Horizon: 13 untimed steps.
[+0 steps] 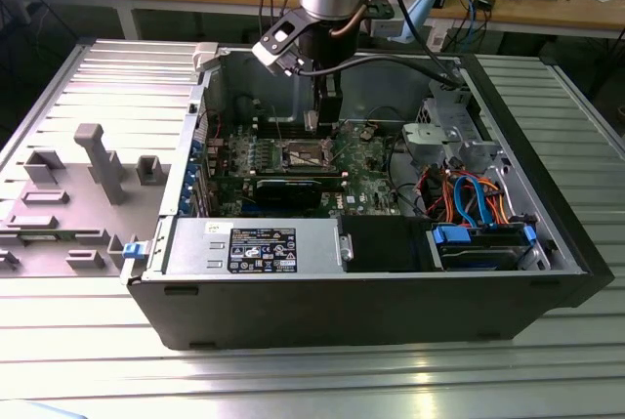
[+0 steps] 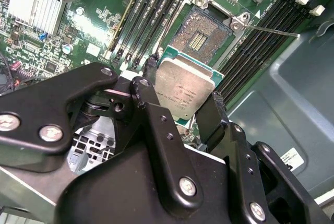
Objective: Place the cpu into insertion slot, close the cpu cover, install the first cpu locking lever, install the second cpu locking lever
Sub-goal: 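Place the cpu into insertion slot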
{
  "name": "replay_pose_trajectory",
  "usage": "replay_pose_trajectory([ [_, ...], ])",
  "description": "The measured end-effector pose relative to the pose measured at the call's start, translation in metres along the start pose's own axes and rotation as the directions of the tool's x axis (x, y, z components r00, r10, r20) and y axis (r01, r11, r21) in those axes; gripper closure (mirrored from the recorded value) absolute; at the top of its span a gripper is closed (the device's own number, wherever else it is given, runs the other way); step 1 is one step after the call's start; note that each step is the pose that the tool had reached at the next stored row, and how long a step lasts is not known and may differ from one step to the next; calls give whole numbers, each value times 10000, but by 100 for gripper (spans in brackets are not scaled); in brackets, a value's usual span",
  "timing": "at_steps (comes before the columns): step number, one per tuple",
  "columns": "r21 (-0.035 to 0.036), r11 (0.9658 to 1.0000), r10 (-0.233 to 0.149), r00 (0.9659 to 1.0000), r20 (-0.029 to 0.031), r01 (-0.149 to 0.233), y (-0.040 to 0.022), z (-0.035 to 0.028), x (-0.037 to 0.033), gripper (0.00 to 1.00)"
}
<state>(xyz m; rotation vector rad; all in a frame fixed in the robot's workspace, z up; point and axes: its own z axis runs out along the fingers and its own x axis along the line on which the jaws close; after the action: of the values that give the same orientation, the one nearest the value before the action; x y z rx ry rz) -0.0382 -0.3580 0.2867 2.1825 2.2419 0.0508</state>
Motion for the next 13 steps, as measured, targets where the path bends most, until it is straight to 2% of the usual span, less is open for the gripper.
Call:
replay_pose_trajectory([
  [13,0,10000,0,10000,2,0,-8,31,15,45],
])
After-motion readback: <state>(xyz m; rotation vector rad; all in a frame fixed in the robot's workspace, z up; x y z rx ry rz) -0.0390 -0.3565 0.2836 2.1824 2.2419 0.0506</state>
